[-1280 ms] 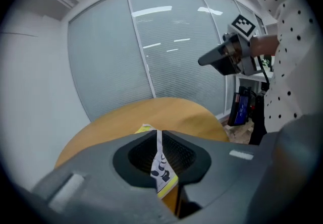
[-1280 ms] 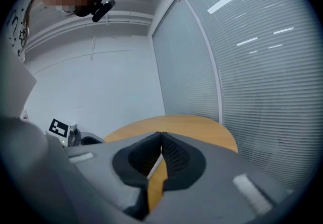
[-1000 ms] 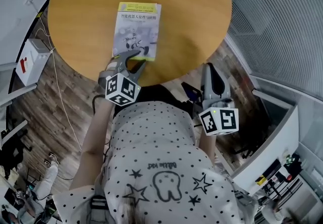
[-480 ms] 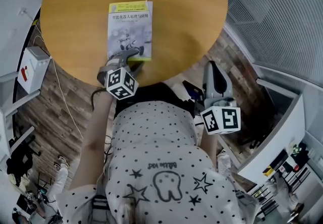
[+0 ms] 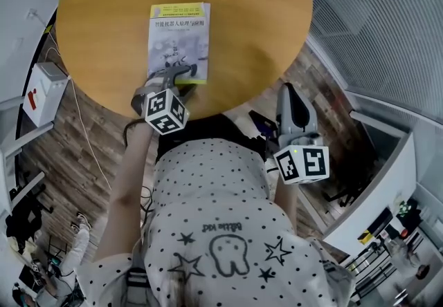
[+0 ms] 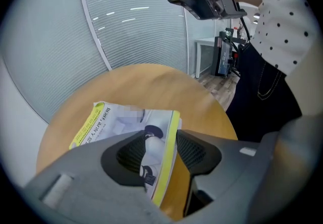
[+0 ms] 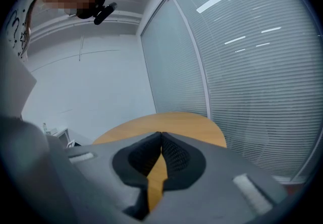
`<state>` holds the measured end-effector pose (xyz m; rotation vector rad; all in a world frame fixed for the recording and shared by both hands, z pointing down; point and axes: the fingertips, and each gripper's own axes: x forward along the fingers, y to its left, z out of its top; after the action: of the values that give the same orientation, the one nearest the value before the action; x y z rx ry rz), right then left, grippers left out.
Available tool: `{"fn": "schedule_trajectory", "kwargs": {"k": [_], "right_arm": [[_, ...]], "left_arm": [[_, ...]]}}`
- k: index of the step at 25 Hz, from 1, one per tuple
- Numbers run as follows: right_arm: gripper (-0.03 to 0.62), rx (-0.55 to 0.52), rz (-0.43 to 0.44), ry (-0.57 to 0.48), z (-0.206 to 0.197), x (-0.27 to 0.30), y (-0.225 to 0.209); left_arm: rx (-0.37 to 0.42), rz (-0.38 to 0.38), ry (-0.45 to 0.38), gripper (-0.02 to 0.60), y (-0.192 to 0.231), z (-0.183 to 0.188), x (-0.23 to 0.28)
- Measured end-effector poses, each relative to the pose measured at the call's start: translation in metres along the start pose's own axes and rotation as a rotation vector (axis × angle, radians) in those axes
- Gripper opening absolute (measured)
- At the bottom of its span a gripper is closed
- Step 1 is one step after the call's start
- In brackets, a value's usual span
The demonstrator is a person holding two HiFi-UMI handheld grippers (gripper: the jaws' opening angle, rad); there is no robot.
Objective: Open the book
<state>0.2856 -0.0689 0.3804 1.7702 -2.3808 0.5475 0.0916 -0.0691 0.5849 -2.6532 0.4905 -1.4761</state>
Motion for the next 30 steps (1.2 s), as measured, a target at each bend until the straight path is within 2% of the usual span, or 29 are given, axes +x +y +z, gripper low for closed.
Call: {"fn": "schedule_trajectory", "kwargs": {"k": [2, 4, 7, 10, 12, 15, 17, 21, 30], "right_arm": [[0.005, -0.001, -0.003, 0.0, -0.001, -0.002, -0.001], [0.005, -0.002, -0.005, -0.001, 0.0, -0.003, -0.002], [0.005, -0.005, -0.005, -0.001, 0.0, -0.003, -0.002], [0.005, -0.01, -0.001, 0.001, 0.0, -0.004, 0.0], [0.005, -0.013, 0.004, 0.002, -0.001, -0.006, 0.002], [0.005, -0.018, 0.004, 0.003, -0.001, -0.009, 0.003], [0.005, -0.022, -0.001, 0.001, 0.0, -0.011, 0.002], [0.005, -0.025, -0.013, 0.002, -0.002, -0.018, -0.001], [0.005, -0.032, -0.007, -0.002, -0.004, -0.025, 0.005]], "left_arm": [[-0.044, 0.018, -0.035, 0.193, 0.008, 0.003, -0.011], [-0.115, 0.062, -0.079, 0.147, 0.021, 0.006, -0.027], [-0.261, 0.157, -0.132, 0.078, 0.045, 0.002, -0.043], [-0.398, 0.194, -0.165, 0.072, 0.052, -0.004, -0.041], [-0.414, 0.162, -0.149, 0.072, 0.041, -0.004, -0.031], [-0.333, 0.102, -0.081, 0.072, 0.018, 0.0, -0.014], [-0.318, 0.096, -0.069, 0.046, 0.014, 0.002, -0.01], [-0.45, 0.11, -0.143, 0.02, 0.025, 0.004, -0.023], [-0.597, 0.196, -0.24, 0.018, 0.041, 0.003, -0.051]]}}
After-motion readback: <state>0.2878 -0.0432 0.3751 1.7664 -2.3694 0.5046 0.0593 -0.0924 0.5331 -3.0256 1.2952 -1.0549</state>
